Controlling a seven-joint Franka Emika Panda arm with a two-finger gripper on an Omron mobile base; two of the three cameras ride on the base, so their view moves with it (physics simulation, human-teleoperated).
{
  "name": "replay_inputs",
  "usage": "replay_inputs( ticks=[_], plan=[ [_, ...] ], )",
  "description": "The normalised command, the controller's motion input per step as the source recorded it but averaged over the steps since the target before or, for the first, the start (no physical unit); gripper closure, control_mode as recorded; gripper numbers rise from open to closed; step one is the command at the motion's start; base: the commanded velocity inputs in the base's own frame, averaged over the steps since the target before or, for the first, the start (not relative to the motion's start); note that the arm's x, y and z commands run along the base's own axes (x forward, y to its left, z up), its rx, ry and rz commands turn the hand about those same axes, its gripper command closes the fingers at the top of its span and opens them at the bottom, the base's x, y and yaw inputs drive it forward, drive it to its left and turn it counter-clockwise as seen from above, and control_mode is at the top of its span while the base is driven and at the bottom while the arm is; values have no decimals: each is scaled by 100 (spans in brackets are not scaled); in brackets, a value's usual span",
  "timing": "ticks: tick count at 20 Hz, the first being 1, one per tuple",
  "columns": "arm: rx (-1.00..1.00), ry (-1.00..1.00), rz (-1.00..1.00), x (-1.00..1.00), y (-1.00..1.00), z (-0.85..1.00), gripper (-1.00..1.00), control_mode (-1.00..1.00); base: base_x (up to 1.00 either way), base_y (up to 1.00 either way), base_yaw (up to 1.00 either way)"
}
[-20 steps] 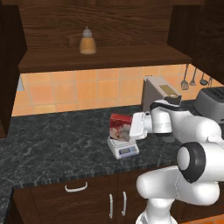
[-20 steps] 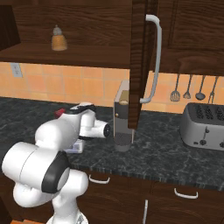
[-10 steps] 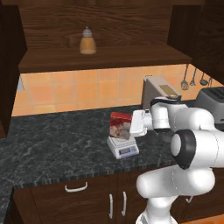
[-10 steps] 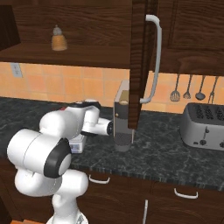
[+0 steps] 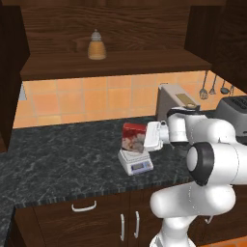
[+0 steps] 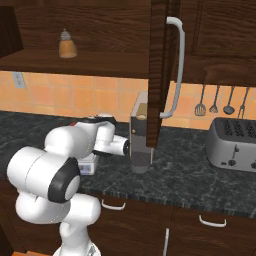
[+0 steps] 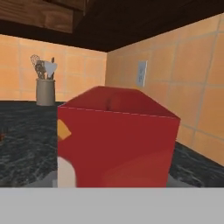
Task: Pick the cereal and place it on the digital scale for weighing, and close the cabinet.
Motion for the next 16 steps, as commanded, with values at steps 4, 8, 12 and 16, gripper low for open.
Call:
replay_inputs(
  ticks=[4,8,12,16],
  plan=[
    [0,2,-1,-9,-6,3,-100,-100,0,0,0],
    [0,1,0,-9,-4,19,-100,-100,0,0,0],
    [5,-7,0,-28,-19,30,-100,-100,0,0,0],
    [14,-25,-3,-55,-34,25,-100,-100,0,0,0]
  ],
)
